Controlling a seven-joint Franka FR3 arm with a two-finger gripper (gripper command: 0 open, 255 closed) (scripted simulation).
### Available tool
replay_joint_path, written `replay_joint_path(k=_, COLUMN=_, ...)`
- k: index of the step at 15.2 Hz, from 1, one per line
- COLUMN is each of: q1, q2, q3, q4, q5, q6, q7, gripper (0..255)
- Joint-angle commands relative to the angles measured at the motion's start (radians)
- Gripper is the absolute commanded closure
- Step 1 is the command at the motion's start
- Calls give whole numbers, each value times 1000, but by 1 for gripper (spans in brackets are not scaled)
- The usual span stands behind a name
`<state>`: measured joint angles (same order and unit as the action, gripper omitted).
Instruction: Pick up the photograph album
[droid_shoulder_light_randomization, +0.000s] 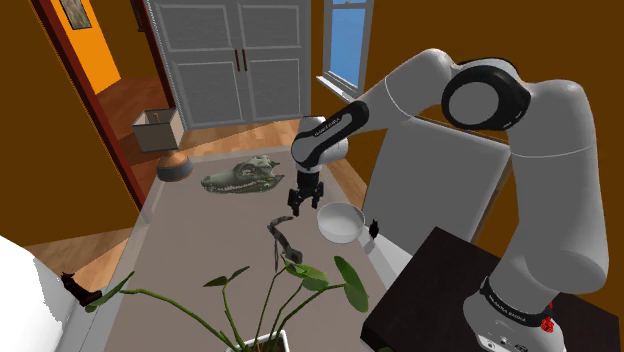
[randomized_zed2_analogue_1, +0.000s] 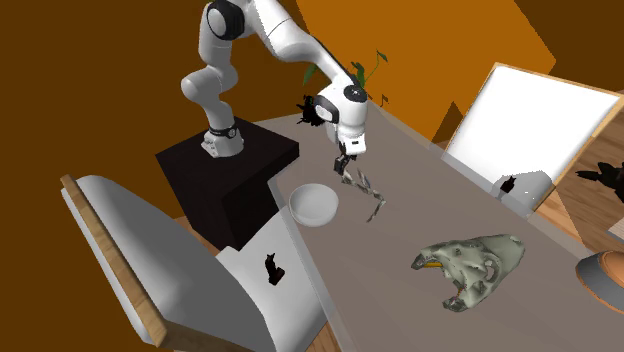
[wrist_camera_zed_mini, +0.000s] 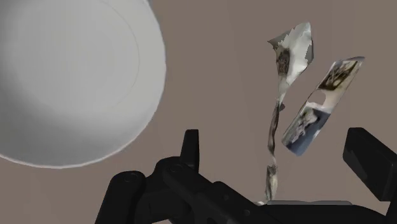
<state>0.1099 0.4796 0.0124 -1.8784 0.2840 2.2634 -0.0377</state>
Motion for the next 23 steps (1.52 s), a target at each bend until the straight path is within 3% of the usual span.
replay_joint_path(k=1, q1=-1, q2=71, q3=11, q4=65, q5=15, q6=6, q7=-5, gripper=0)
replay_joint_path(k=10, q1=13, q2=444, q3=53, q4=500, q5=41, q6=-51, q7=22, gripper=0)
replay_joint_path(k=20, q1=13, q2=525, q3=56, q4=538, q5=44, q6=-8, q7=7, gripper=0)
replay_joint_path(k=21, q1=13, q2=525, q3=56, q4=536, q5=44, q6=-8, q7=6, gripper=255)
replay_joint_path(k=23, q1=12, q2=525, q3=56, q4=536, q5=44, q6=-7, q7=6, gripper=255)
